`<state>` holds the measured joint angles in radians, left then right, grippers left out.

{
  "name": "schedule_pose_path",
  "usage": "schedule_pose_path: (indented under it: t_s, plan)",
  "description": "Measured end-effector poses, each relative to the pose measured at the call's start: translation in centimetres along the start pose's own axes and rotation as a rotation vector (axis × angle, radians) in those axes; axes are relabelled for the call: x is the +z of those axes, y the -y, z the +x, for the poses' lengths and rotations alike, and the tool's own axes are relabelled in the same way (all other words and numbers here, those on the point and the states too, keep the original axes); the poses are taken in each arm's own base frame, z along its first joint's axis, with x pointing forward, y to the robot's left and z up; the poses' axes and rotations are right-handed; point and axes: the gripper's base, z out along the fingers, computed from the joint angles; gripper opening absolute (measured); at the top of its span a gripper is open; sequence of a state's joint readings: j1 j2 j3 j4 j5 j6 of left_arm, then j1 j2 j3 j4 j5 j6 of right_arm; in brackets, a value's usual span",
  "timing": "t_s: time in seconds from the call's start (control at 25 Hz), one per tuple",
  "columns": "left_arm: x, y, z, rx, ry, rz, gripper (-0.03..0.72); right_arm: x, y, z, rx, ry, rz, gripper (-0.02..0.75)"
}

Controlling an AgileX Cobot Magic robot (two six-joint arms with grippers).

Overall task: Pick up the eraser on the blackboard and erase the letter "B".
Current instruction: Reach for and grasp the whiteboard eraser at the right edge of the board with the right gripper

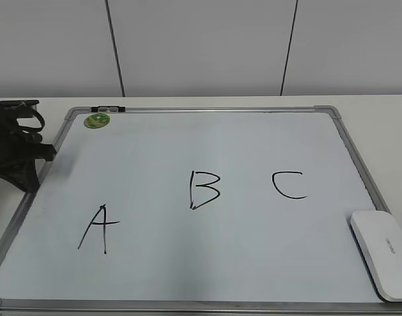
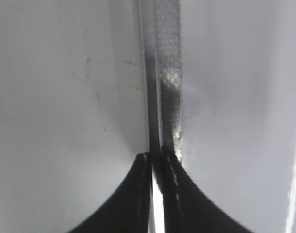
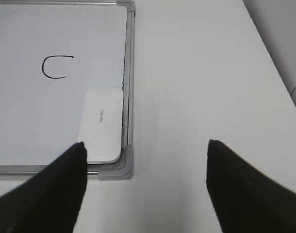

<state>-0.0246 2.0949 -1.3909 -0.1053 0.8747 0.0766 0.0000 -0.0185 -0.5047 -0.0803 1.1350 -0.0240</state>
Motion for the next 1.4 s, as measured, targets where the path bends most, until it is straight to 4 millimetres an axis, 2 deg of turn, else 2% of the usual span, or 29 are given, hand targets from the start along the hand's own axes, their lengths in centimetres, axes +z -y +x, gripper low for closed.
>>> schedule_pose_path:
  t_s: [0.44, 0.72, 0.84, 1.04, 1.24, 1.4]
  plan:
    - [0.0, 0.0, 0.0, 0.000, 0.000, 0.000, 0.011, -0.1, 0.0, -0.1, 0.001, 0.004, -0.001, 0.587]
    - [0.0, 0.0, 0.0, 0.000, 0.000, 0.000, 0.011, -1.5, 0.2, -2.3, 0.005, 0.079, 0.000, 0.587]
    - [0.0, 0.0, 0.0, 0.000, 0.000, 0.000, 0.011, -0.4, 0.2, -3.7, -0.003, 0.007, 0.000, 0.587]
    - [0.0, 0.0, 0.0, 0.000, -0.002, 0.000, 0.011, 2.4, 0.8, -5.6, -0.059, -0.137, 0.057, 0.587]
    - [0.0, 0.0, 0.0, 0.000, -0.002, 0.000, 0.011, 4.2, 0.7, -6.3, -0.073, -0.224, 0.054, 0.587]
    - [0.0, 0.0, 0.0, 0.000, -0.002, 0.000, 0.011, 4.8, 0.1, -6.4, -0.032, -0.258, -0.008, 0.587]
